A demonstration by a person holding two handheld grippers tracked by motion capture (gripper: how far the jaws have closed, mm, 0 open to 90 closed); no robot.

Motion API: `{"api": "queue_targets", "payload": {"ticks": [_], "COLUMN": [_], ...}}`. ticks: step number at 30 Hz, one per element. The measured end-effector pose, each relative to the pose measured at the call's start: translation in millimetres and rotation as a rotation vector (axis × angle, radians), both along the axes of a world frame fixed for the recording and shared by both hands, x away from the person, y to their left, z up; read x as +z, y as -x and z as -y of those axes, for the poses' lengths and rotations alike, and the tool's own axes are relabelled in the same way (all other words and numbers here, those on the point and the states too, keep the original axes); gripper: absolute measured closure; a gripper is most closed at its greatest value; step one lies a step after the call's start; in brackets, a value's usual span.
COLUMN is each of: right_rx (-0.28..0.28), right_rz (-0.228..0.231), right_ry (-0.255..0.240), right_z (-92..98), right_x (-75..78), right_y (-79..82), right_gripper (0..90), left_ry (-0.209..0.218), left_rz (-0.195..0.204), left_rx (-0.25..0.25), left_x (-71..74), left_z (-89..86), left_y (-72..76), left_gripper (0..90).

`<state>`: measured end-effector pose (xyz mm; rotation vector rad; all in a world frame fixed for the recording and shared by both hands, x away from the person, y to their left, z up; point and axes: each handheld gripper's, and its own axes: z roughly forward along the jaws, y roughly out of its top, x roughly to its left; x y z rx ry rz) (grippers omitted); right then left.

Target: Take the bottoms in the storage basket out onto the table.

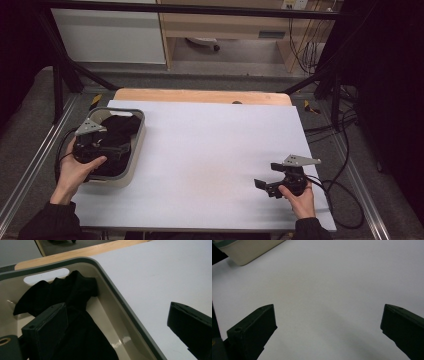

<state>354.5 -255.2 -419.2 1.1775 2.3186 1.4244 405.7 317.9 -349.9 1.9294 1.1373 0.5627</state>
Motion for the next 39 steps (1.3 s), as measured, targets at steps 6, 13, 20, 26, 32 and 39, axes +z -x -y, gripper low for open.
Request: {"api": "queue_targets", "payload": {"ticks": [6, 13, 20, 26, 32, 39], "right_rx": [-0.003, -0.002, -0.003, -0.003, -0.002, -0.002], "right_rz": [0.005, 0.004, 0.000, 0.007, 0.003, 0.003], "right_ry": [-0.001, 0.001, 0.005, 0.004, 0.006, 0.005], "right_z": [0.3, 0.1, -0.3, 0.4, 0.1, 0.1], "right_x": [0.1, 0.0, -0.4, 0.0, -0.1, -0.1], "right_y": [0.0, -0.1, -0.1, -0.2, -0.1, -0.1], "right_gripper": [0.6, 0.6, 0.6, 0.6, 0.6, 0.6], "left_ry": [-0.005, -0.023, -0.058, -0.103, -0.149, -0.169], "left_rz": [-0.001, 0.001, -0.016, -0.035, -0.063, -0.095], "left_rx": [0.018, 0.065, 0.090, 0.106, 0.122, 0.142], "left_x": [-1.4, -5.6, -14.7, -24.7, -35.7, -48.5], "left_z": [-5.2, -14.5, -18.4, -17.4, -19.5, -23.6], "left_y": [-5.4, -17.2, -28.9, -37.3, -43.0, -46.3], "left_gripper": [2.9, 3.1, 3.2, 3.3, 3.6, 4.0]}}
